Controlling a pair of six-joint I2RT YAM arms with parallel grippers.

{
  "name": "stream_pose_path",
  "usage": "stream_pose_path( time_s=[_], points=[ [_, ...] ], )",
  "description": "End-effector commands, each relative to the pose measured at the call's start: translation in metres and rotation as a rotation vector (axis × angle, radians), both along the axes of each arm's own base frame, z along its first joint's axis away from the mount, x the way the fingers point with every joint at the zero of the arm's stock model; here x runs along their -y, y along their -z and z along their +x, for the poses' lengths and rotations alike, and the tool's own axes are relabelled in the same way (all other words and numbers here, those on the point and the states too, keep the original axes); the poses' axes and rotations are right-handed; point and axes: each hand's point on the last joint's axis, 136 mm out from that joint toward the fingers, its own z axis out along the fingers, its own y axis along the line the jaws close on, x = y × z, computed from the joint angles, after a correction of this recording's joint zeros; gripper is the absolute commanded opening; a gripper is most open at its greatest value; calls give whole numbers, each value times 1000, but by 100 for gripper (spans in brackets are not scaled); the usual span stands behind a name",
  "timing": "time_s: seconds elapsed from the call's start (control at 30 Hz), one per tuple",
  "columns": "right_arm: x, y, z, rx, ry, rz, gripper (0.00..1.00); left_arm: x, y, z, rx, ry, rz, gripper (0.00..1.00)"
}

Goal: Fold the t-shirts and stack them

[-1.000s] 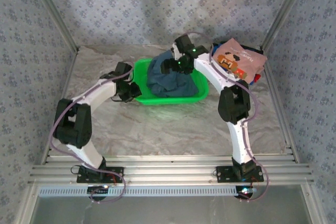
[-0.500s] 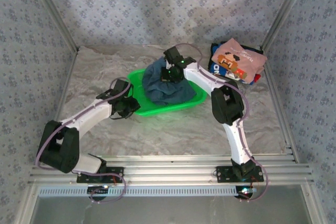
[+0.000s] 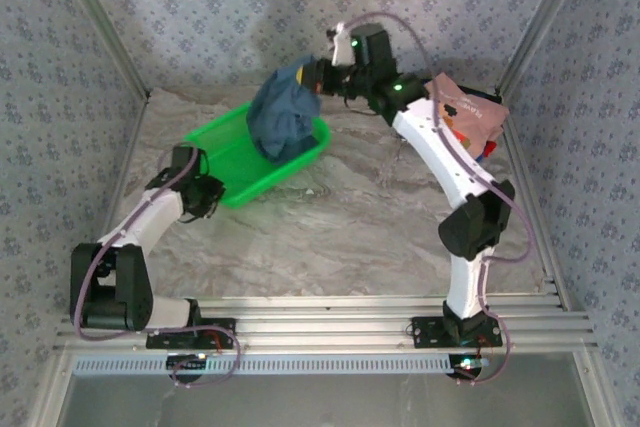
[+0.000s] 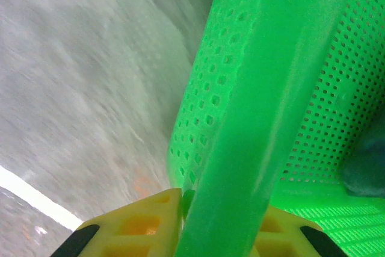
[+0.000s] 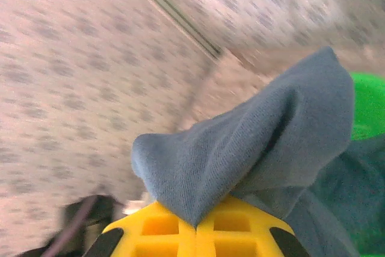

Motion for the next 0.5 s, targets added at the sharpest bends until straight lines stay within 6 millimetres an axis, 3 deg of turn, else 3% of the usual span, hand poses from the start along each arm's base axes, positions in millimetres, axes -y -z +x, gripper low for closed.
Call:
stream_pose_path(
  time_s=[0.0,0.1,0.2,0.37,0.47],
  points=[
    [28,-103,-42,102,-67,191,0,-41,-13,8,53,-211,-37,0],
    [59,-135,-58,137,-24,225,0,-72,-14,7,54,-358,-39,0],
    [84,-145,-70,132,7,223,0,-90,-19,6,60,-474,-32,0],
    [106,-115,-82,24,5,173,0,-109,-17,-1,30,-678,-13,0],
    [104,-99,-91,-36,-52,170,0,-119,-18,-8,20,-777,2,0]
  ],
)
